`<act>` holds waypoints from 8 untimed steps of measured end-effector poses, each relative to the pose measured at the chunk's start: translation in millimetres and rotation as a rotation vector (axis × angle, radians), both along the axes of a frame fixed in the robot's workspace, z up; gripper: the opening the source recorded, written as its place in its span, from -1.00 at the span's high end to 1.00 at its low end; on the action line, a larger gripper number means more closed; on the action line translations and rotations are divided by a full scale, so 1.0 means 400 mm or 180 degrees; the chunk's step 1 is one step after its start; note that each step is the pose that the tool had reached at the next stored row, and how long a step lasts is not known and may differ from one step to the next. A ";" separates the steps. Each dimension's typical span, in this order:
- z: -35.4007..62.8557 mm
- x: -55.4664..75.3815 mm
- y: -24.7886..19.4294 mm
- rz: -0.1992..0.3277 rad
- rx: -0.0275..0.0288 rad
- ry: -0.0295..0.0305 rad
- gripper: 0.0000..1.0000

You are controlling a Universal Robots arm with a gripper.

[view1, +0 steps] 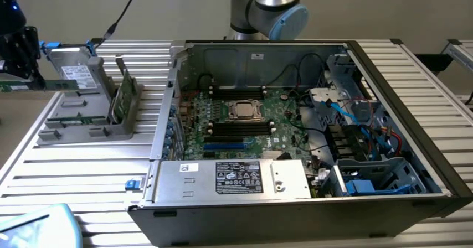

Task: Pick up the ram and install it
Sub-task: 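Pick up the ram and move it above insertion slot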

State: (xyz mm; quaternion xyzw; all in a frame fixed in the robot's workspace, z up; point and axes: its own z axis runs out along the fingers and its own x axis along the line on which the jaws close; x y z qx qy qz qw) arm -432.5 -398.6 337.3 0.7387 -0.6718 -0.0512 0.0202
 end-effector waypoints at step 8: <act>0.039 0.000 0.001 -0.0007 0.0001 0.0000 0.73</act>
